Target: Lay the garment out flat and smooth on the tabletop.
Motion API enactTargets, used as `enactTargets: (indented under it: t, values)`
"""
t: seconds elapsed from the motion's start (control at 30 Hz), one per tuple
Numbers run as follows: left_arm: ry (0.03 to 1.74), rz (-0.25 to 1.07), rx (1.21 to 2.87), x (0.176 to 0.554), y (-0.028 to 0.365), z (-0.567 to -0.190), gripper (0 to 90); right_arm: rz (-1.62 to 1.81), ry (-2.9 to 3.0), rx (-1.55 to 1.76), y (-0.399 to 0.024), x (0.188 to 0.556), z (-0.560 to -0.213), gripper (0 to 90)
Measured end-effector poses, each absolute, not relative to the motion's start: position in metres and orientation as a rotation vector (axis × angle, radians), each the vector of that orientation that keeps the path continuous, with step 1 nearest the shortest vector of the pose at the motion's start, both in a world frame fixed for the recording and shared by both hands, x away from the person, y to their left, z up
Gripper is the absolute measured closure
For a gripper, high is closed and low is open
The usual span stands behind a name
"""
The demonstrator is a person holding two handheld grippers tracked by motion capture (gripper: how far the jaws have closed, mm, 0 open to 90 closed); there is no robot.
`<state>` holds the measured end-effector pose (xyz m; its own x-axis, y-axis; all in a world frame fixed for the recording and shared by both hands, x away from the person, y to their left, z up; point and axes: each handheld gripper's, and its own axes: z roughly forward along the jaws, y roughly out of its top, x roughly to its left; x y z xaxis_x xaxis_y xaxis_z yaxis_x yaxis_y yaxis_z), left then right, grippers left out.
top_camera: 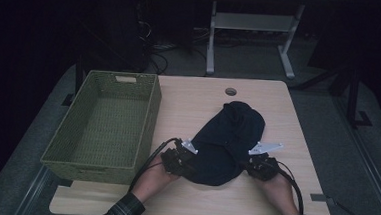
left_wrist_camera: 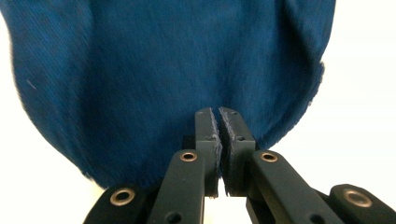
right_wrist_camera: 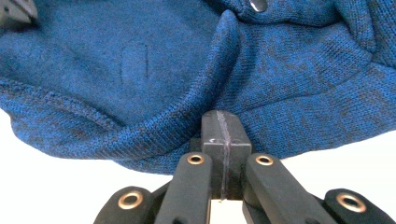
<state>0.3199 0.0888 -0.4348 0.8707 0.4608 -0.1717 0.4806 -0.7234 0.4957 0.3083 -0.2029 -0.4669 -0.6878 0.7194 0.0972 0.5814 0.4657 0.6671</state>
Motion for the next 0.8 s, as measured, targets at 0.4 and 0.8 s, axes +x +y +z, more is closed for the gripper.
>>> enactTargets:
  t: [0.4,0.8]
  values:
    - [0.710,0.091,2.449,0.364,0.072,-0.400,90.0,1.005,2.514,1.133,-0.201,0.307,-0.466,90.0]
    - [0.783,0.174,2.477,0.422,0.049,-0.413,90.0,0.997,2.513,1.131,-0.200,0.307,-0.466,90.0]
